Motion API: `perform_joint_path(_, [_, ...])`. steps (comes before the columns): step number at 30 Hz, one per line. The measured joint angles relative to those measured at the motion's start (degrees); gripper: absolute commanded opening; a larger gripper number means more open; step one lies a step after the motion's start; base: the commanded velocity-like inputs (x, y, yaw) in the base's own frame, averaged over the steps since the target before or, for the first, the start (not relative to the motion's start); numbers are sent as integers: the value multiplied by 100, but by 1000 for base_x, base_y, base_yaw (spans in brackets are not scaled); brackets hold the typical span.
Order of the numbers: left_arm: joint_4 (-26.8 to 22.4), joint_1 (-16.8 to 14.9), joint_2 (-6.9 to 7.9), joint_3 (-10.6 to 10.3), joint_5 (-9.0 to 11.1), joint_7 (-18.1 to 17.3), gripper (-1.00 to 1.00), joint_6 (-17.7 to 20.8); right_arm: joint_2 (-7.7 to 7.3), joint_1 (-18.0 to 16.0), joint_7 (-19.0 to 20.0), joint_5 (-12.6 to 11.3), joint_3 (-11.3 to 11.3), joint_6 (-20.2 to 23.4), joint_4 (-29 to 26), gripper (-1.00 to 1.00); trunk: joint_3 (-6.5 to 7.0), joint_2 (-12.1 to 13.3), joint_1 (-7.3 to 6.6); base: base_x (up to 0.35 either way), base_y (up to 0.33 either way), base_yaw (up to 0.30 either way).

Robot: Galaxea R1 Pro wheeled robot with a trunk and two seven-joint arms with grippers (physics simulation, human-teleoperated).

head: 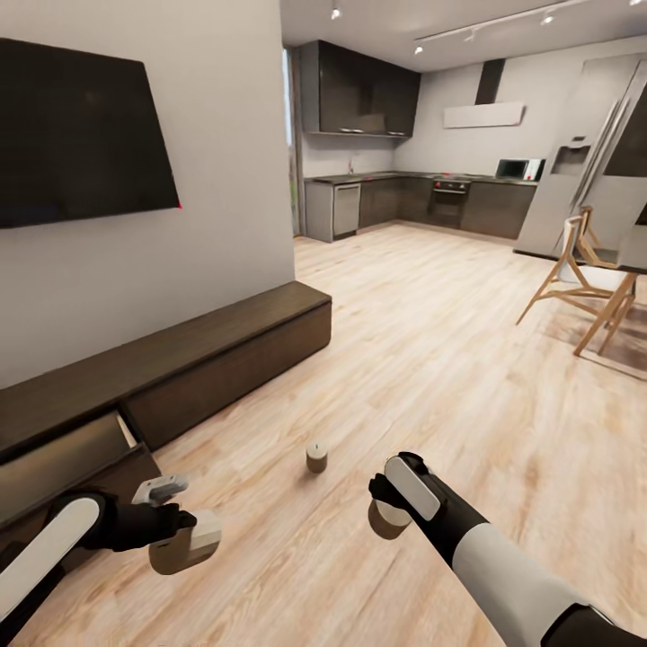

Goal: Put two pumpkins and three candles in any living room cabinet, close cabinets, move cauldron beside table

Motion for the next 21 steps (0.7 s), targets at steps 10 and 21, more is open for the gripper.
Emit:
perform_joint_path(10, [4, 1, 2, 3, -2, 0, -100, -1, 32, 0, -5, 15, 4, 3, 0, -100, 179, 401, -220, 0, 0, 286])
perform_joint_path(21, [4, -1, 2, 282, 2, -3, -100, 10, 72, -6, -10, 10, -5, 5, 0, -100, 377, 843, -460, -102, 73, 288])
